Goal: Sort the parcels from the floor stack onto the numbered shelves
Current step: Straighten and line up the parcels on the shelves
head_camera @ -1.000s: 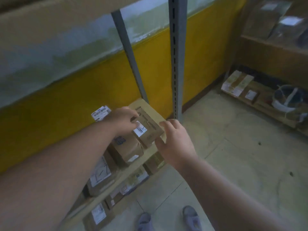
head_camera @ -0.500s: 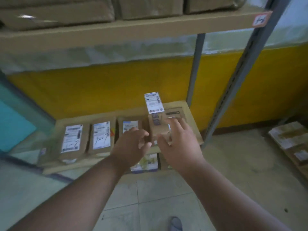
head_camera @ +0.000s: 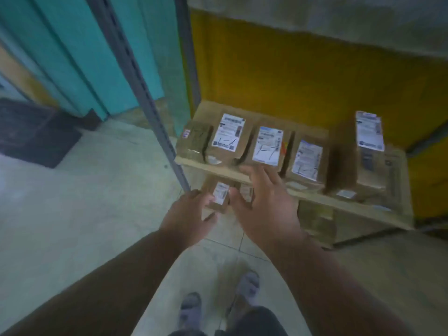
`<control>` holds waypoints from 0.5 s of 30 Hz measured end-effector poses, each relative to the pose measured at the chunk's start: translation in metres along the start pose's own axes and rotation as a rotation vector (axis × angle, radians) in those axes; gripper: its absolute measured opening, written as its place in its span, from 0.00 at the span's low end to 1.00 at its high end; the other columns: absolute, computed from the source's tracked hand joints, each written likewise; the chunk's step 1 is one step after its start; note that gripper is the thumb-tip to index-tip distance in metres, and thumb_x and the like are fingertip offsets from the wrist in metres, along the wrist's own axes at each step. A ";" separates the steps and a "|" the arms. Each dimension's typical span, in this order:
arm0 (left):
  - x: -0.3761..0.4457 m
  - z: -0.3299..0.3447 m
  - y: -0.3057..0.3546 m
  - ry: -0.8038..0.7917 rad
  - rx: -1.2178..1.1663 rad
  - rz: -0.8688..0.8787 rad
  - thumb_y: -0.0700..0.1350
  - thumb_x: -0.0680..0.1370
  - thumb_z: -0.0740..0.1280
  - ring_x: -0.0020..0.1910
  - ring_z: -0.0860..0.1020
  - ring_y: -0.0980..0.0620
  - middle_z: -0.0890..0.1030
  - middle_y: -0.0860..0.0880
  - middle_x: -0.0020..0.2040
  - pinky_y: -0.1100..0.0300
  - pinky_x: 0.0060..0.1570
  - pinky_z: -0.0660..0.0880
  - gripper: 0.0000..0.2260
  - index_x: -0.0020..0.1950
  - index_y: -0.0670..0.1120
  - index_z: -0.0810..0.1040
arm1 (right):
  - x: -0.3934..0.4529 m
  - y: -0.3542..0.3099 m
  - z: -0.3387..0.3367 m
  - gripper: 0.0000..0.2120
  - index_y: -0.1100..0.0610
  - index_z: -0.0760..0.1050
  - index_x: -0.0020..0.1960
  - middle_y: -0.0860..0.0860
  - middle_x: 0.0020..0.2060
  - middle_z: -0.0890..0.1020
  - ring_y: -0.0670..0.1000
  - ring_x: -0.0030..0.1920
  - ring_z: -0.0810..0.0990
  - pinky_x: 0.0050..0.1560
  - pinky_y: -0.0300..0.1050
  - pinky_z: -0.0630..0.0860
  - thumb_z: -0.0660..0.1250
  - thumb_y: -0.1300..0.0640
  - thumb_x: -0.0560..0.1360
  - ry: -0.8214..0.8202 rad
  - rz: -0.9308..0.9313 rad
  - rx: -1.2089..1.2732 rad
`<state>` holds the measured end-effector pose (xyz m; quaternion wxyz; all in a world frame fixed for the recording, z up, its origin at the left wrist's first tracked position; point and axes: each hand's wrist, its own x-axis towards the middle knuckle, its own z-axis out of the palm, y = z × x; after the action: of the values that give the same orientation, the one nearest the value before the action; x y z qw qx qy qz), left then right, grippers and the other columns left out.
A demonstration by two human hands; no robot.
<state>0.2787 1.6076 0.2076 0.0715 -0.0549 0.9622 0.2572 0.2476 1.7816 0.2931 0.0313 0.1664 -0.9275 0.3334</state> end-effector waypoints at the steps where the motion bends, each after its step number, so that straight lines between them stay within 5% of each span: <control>1: 0.002 0.005 -0.009 -0.015 0.002 -0.030 0.55 0.76 0.70 0.55 0.79 0.52 0.80 0.53 0.58 0.54 0.55 0.78 0.18 0.64 0.53 0.78 | 0.006 0.003 0.010 0.20 0.53 0.74 0.66 0.48 0.59 0.78 0.52 0.56 0.78 0.55 0.46 0.75 0.69 0.49 0.75 -0.018 -0.005 0.005; 9: 0.045 0.097 -0.088 -0.072 -0.070 -0.170 0.55 0.78 0.67 0.57 0.77 0.53 0.78 0.53 0.61 0.55 0.55 0.77 0.19 0.67 0.51 0.75 | 0.031 0.056 0.117 0.19 0.57 0.76 0.63 0.51 0.56 0.79 0.51 0.54 0.79 0.53 0.48 0.78 0.70 0.51 0.75 -0.100 -0.050 0.046; 12: 0.063 0.139 -0.120 -0.124 -0.086 -0.185 0.53 0.77 0.68 0.57 0.77 0.51 0.78 0.51 0.58 0.58 0.48 0.72 0.15 0.62 0.49 0.76 | 0.029 0.078 0.163 0.19 0.55 0.77 0.62 0.50 0.54 0.80 0.49 0.53 0.80 0.49 0.41 0.74 0.66 0.48 0.74 -0.103 -0.031 0.010; 15: 0.086 0.190 -0.161 -0.144 -0.129 -0.200 0.53 0.77 0.68 0.56 0.78 0.51 0.79 0.53 0.58 0.56 0.51 0.75 0.16 0.63 0.50 0.76 | 0.023 0.108 0.224 0.21 0.54 0.76 0.63 0.48 0.57 0.79 0.47 0.56 0.79 0.49 0.33 0.69 0.62 0.44 0.75 -0.165 0.034 0.001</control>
<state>0.2380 1.5580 -0.0478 0.1621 -0.1362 0.9256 0.3136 0.2025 1.7124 0.0570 -0.0510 0.1774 -0.9294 0.3197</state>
